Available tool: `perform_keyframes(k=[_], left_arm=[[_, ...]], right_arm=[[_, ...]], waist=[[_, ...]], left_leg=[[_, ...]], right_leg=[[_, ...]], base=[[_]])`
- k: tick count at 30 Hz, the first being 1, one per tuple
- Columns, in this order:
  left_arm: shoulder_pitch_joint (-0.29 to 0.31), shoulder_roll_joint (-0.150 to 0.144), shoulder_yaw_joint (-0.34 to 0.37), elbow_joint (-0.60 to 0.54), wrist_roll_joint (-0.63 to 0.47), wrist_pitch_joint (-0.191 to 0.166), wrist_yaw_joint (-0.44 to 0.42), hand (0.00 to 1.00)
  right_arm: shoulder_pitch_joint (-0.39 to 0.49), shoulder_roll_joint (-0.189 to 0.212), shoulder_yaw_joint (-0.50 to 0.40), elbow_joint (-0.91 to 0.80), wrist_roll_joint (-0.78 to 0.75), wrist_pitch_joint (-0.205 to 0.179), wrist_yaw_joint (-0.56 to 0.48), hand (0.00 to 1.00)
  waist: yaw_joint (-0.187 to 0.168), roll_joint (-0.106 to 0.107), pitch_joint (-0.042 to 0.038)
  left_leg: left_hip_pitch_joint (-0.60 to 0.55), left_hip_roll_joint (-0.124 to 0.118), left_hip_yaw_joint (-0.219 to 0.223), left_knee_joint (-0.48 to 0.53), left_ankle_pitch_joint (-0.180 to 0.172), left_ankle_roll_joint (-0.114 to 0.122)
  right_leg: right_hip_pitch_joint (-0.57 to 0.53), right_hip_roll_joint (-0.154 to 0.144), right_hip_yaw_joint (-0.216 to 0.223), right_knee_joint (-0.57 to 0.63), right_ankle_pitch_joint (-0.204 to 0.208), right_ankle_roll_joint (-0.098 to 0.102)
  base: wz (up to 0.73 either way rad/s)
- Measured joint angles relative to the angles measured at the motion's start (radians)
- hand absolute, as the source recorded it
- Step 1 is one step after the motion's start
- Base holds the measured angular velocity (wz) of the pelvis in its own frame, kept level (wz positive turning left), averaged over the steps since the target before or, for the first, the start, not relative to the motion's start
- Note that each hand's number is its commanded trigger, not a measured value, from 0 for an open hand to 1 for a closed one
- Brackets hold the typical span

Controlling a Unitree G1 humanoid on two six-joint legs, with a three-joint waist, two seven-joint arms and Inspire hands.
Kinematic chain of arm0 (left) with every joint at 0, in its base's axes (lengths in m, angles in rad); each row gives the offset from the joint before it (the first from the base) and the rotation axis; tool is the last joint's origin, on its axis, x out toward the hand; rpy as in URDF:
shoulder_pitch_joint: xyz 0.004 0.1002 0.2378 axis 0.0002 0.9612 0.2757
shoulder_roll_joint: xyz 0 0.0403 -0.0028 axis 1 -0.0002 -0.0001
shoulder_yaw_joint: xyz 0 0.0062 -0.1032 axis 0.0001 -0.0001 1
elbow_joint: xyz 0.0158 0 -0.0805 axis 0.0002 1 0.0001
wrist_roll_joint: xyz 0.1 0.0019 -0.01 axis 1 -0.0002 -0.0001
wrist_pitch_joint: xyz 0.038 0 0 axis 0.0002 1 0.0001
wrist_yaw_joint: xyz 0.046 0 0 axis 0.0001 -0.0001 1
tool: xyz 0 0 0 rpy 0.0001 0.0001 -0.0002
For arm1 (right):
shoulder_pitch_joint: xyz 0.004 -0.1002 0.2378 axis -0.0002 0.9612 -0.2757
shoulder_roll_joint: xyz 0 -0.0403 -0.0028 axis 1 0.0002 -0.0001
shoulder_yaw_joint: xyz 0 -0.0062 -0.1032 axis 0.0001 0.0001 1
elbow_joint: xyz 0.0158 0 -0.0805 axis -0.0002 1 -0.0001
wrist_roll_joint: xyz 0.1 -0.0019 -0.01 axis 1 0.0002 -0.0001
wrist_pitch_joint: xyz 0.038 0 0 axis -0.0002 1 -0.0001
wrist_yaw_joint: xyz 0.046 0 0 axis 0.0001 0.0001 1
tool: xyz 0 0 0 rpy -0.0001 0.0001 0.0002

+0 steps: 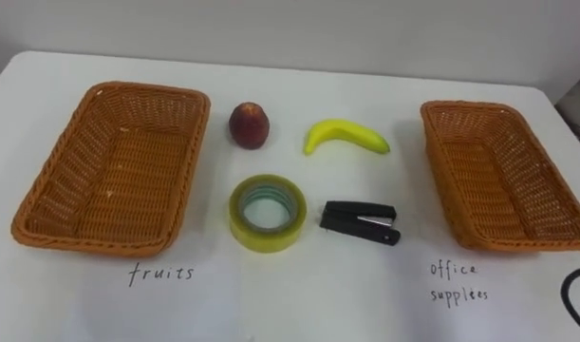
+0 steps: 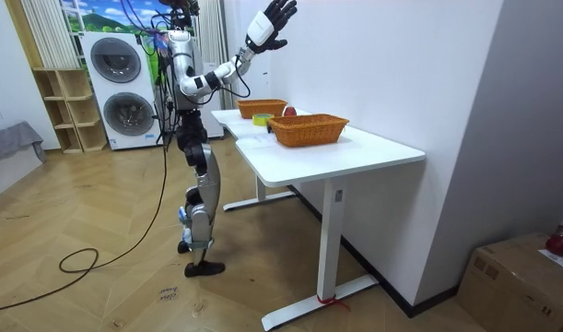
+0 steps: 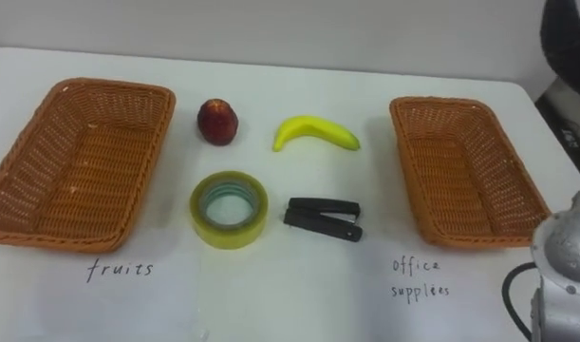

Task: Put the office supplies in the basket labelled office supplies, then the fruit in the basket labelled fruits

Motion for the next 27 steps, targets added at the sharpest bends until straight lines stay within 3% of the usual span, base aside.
perform_keyframes(k=[8, 13, 27], left_arm=[[-0.002, 0.004, -0.004, 0.0, 0.005, -0.001, -0.003, 0.0], [-0.003, 0.004, -0.002, -0.003, 0.006, -0.001, -0.018, 0.0], [-0.008, 0.01, -0.003, -0.008, 0.006, 0.001, -0.042, 0.0]], right_arm=[[0.0, -0.003, 0.057, 0.012, -0.007, 0.002, 0.125, 0.0], [0.005, -0.028, 0.133, 0.017, -0.048, 0.037, 0.246, 0.0], [0.005, -0.038, 0.195, 0.098, -0.14, 0.078, 0.478, 0.0]], waist=[[0.003, 0.0, 0.0035], [0.004, 0.002, 0.0075], [0.022, -0.005, 0.0028]], left_leg=[[0.01, 0.001, 0.0, 0.0, 0.0, 0.0], [0.005, 0.0, 0.003, 0.0, 0.0, 0.0], [0.005, 0.002, -0.001, 0.0, 0.0, 0.0]], right_leg=[[0.018, 0.002, -0.001, -0.016, 0.002, -0.003], [0.013, 0.001, -0.001, -0.016, 0.003, -0.002], [0.015, 0.001, 0.0, -0.018, 0.004, -0.002]], base=[[0.0], [0.0], [0.0]])
